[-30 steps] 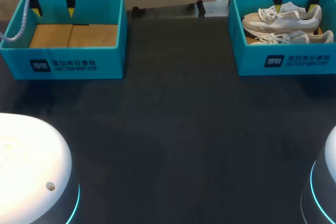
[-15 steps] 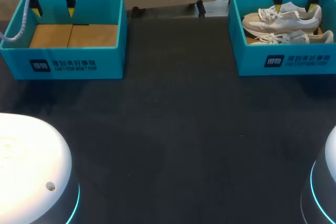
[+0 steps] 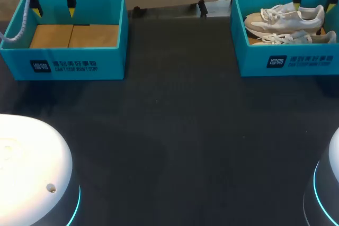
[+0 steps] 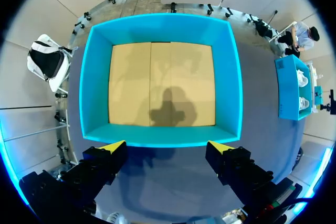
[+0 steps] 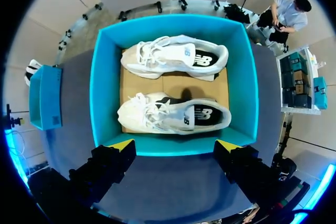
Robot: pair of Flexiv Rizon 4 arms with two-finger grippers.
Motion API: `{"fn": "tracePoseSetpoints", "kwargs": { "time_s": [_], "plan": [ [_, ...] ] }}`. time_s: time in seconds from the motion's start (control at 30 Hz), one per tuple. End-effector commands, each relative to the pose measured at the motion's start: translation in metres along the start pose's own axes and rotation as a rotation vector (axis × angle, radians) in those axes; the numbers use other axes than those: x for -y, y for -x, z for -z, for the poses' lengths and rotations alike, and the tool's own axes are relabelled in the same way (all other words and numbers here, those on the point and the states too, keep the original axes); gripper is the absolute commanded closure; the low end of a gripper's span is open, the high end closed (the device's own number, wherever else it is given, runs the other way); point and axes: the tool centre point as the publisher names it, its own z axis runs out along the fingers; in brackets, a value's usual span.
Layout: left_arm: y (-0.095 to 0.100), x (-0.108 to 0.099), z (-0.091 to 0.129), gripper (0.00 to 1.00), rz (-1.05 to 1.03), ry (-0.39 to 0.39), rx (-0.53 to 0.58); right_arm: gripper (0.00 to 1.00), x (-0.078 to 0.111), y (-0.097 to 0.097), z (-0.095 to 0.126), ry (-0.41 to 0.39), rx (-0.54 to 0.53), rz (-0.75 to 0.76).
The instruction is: Take the shoe out of the shoebox, open the shoe tongue, remove and reinsert the insole, then place the shoe into the shoebox
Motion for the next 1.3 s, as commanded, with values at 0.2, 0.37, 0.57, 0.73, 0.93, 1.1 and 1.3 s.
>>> {"fn": "tracePoseSetpoints", "kwargs": {
  "time_s": [0.2,0.37,0.57,0.73,0.93,1.1,1.3],
  "plan": [
    [0.000,0.000,0.000,0.00,0.000,0.000,0.000,0.00,-0.010,0.024,-0.015,0.013,0.025,-0.030],
    [0.000,0.000,0.000,0.00,0.000,0.000,0.000,0.00,-0.011,0.035,-0.018,0.025,0.040,-0.027],
    [0.000,0.000,0.000,0.00,0.000,0.000,0.000,0.00,-0.008,0.045,-0.028,0.021,0.052,-0.034],
    [0.000,0.000,0.000,0.00,0.000,0.000,0.000,0.00,-0.003,0.051,-0.039,0.034,0.046,0.005],
    [0.000,0.000,0.000,0.00,0.000,0.000,0.000,0.09,-0.005,0.068,-0.054,0.033,0.040,-0.004],
    [0.000,0.000,0.000,0.00,0.000,0.000,0.000,0.10,-0.006,0.081,-0.063,0.038,0.047,-0.001],
    [0.000,0.000,0.000,0.00,0.000,0.000,0.000,0.00,-0.005,0.092,-0.074,0.027,0.056,-0.006]
  ]
}}
